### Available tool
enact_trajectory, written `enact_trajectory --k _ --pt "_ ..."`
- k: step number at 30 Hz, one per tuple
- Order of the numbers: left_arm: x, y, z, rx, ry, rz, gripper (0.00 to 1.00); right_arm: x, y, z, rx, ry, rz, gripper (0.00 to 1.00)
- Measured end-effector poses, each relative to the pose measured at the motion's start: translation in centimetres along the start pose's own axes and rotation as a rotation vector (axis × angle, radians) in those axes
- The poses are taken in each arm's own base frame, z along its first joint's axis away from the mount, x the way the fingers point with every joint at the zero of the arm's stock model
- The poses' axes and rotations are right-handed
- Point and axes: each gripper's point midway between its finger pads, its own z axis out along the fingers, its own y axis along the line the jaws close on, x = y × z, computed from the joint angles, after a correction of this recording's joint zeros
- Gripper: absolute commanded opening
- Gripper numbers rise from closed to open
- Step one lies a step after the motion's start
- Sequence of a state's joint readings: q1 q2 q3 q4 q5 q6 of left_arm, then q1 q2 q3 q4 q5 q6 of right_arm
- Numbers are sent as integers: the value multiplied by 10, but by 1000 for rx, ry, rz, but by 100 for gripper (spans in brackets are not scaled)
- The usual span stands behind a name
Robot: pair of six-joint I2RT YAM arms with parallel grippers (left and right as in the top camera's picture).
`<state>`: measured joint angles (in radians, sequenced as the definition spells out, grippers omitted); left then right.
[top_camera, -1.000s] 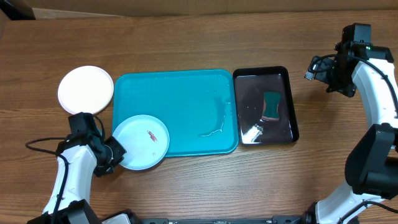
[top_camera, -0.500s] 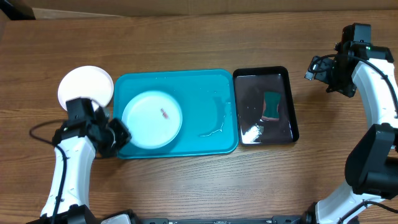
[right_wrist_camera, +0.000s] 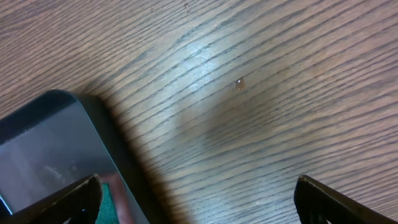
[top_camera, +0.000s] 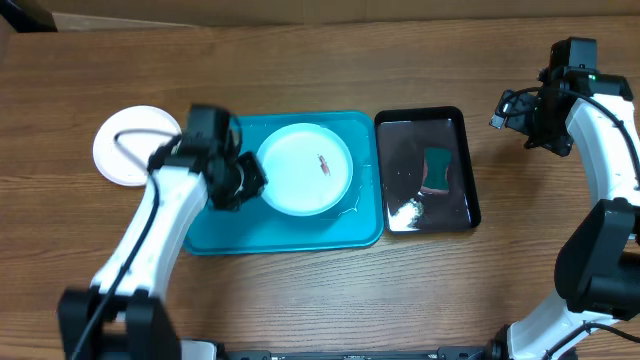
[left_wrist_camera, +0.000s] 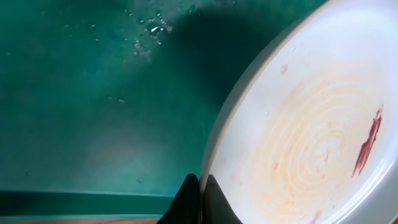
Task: Clean dirty plates on tray and stack at the side
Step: 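Pull the light-blue plate to the teal tray center with the left gripper, then lower the right gripper into the black tray and grasp the sponge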
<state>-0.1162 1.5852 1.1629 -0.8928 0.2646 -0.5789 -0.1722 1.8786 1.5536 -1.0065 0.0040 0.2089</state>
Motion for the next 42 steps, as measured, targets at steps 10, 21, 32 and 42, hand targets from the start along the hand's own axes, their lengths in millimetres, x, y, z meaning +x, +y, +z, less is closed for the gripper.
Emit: enact_trajectory --k 10,21,32,42 --pt "-24 -5 46 -125 32 35 4 0 0 0 0 0 0 100" --pt "-26 -3 73 -168 40 58 4 0 0 0 0 0 0 100" --pt "-21 -11 77 -162 41 83 4 19 29 -4 -179 93 3 72" --pt "-22 -11 77 -160 39 84 4 94 78 -19 -281 349 -154 61"
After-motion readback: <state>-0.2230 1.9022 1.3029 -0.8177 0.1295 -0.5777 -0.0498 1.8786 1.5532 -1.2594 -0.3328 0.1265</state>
